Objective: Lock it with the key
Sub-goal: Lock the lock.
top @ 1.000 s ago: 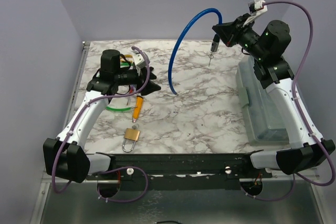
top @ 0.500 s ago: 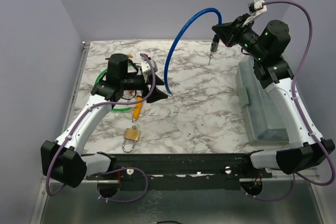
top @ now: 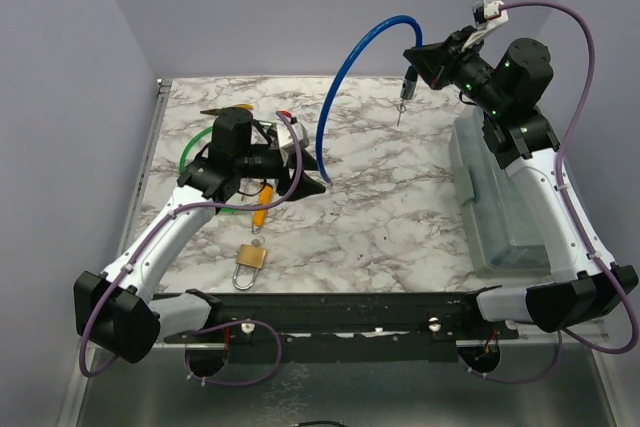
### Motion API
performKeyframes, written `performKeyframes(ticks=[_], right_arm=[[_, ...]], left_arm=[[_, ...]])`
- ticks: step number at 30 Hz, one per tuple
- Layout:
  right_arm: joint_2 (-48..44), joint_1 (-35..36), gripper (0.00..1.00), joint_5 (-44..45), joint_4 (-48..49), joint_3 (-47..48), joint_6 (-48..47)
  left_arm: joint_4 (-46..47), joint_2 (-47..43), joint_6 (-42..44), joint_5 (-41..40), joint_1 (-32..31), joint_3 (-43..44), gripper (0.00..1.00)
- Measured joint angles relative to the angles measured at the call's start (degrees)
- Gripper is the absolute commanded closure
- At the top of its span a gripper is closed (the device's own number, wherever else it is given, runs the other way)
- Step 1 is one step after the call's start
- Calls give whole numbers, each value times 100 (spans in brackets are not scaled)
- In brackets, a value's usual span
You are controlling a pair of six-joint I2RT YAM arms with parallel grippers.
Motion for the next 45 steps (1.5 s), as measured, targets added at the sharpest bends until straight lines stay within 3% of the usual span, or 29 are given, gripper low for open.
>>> performKeyframes(ticks=[17,19,22,24,35,45], right_arm=[[0,0,99,-2,-2,-7,28],[0,0,99,-2,-2,-9,50],[0,0,100,2,-7,-13,74],[0,0,100,13,-20,-17,98],[-20,0,100,212,-236,-398,791],[-17,-2,99,-1305,297,-1412,2719]], left_arm=[[949,-2,-487,-496,-146,-361,51],[1040,-2,-538,-533,-164,-374,57],[1134,-2,-590,-573,-190,-378,75],[1178,-2,-627,-592,-208,-378,100],[1335,-197,-962,-894,-540,-87,100],[1838,-308,-1283,-1628,-1143,844,100]])
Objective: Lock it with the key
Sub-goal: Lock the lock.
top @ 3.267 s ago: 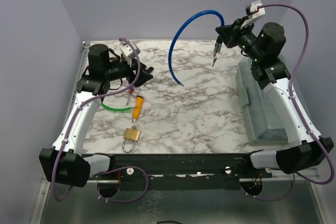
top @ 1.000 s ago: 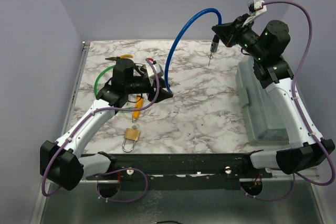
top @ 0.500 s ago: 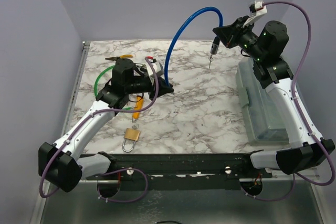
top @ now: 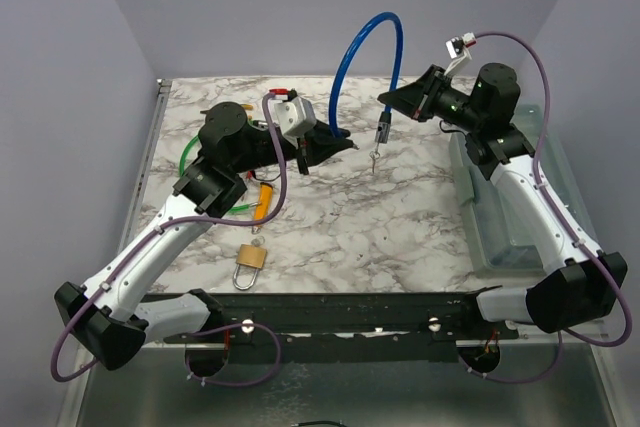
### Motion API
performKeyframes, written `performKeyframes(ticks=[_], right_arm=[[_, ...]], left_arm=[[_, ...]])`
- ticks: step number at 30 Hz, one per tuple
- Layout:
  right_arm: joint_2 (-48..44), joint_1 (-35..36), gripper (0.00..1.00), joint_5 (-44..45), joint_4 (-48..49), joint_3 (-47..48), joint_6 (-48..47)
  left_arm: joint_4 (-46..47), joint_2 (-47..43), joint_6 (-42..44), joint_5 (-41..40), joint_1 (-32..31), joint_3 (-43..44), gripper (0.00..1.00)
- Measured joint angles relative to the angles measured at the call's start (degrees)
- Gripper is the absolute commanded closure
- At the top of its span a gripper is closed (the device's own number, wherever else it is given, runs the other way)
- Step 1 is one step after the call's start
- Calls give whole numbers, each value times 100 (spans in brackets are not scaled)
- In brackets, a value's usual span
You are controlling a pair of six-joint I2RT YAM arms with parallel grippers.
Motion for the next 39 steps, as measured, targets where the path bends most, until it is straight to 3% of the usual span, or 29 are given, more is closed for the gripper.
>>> performKeyframes(ticks=[16,39], right_arm=[[0,0,100,-949,828,-186,1316],[0,0,99,-1150,966,-216,1823]], left_arm=[[704,138,-761,-887,-542,210,100],[927,374,-540,-1163,-614,205,100]])
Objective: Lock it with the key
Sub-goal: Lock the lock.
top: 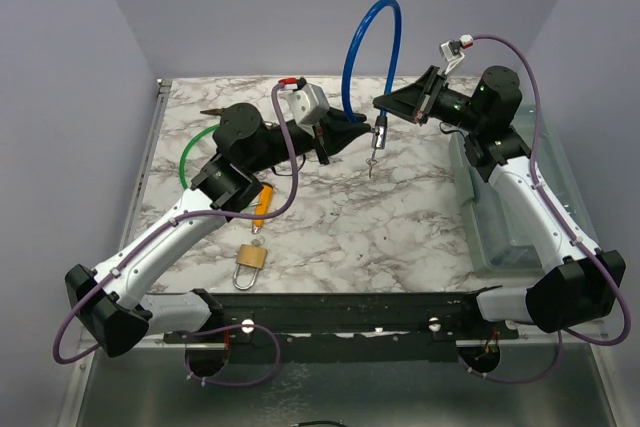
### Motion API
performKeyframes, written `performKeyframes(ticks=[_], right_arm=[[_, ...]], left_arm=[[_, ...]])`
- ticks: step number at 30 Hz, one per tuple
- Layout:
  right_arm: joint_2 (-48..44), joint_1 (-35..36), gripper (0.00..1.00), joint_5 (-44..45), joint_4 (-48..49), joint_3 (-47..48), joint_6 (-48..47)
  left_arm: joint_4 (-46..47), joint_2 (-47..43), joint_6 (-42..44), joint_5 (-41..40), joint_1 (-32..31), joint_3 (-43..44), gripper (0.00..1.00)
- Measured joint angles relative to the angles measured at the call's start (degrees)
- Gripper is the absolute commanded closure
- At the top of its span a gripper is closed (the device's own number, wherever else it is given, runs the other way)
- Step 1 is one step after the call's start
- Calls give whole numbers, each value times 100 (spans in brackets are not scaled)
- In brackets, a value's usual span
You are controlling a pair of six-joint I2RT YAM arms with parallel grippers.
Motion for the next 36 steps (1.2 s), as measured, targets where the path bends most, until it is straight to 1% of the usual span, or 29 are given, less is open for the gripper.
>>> performKeyframes(ticks=[26,36], right_arm=[[0,-4,99,-63,-96,-2,20],[9,-31,99,190,-376,-92,15]], left_arm=[[186,216,48,15,-66,-205,100],[160,448,396,-81,-127,-197,100]])
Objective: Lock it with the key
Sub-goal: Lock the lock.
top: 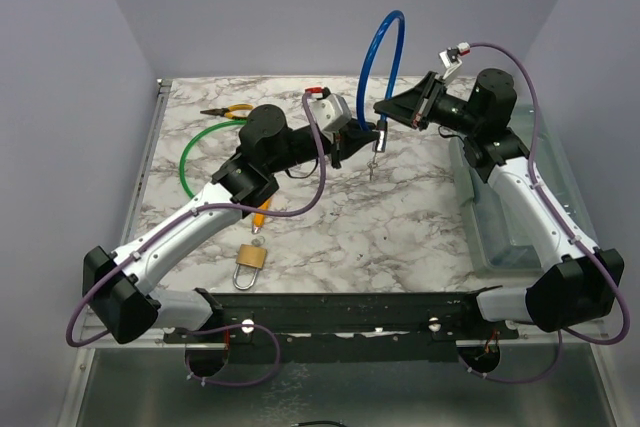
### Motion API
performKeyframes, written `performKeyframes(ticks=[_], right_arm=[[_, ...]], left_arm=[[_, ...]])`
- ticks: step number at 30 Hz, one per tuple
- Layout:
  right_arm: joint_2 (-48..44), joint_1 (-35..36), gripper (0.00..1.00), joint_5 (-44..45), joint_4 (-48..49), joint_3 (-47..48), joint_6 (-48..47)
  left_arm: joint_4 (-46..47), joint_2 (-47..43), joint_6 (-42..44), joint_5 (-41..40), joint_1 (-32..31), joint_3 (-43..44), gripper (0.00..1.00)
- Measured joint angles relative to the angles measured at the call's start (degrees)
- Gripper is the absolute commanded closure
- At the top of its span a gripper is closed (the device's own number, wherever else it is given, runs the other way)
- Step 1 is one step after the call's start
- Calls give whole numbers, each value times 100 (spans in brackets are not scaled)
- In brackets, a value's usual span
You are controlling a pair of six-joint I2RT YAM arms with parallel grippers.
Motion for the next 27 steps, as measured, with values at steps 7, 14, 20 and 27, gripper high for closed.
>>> performKeyframes(ticks=[7,14,20,27], right_arm=[[0,9,99,221,-144,-96,42],[0,9,100,254,-131,-98,203],[33,7,100,240,-90,-98,328],[44,9,100,192,68,-210,385]], left_arm=[[-155,90,310,-184,-90,0,100],[-127,116,238,-247,-98,-22,100],[205,72,-142,-256,-92,-289,96],[234,0,-271,-350,-83,-317,87]])
